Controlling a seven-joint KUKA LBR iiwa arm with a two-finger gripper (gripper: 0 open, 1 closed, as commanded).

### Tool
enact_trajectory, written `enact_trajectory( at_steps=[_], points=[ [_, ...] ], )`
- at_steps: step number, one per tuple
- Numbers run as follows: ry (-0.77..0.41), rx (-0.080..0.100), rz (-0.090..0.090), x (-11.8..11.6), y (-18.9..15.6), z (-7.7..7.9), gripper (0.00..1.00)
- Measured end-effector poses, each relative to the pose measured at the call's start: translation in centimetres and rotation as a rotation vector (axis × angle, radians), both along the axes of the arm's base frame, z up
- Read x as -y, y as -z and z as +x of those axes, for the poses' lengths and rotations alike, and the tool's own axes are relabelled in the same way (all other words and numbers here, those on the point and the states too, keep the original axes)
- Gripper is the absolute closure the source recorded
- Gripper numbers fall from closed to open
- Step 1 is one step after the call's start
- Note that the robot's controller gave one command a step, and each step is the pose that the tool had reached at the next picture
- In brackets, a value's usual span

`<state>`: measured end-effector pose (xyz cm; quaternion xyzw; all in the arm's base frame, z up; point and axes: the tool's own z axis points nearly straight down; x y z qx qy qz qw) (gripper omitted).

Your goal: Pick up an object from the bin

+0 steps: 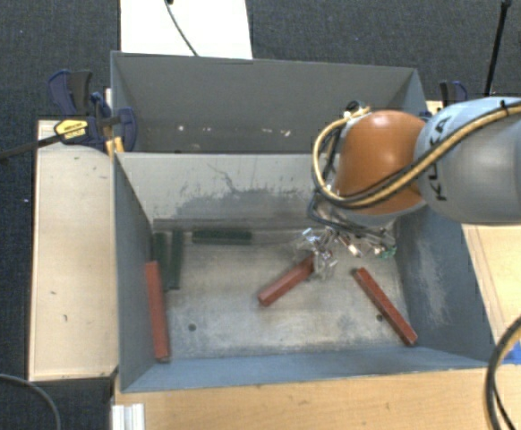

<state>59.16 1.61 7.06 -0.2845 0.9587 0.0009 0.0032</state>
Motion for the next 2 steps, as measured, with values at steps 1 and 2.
enact_trajectory(
  at_steps=[1, 2],
  points=[
    [-0.067, 0.005, -0.005, 3.01, -14.49, -3.58, 1.0],
    [-0.066, -0.003, -0.002, 2.87, -14.01, -3.66, 0.0]
  ],
)
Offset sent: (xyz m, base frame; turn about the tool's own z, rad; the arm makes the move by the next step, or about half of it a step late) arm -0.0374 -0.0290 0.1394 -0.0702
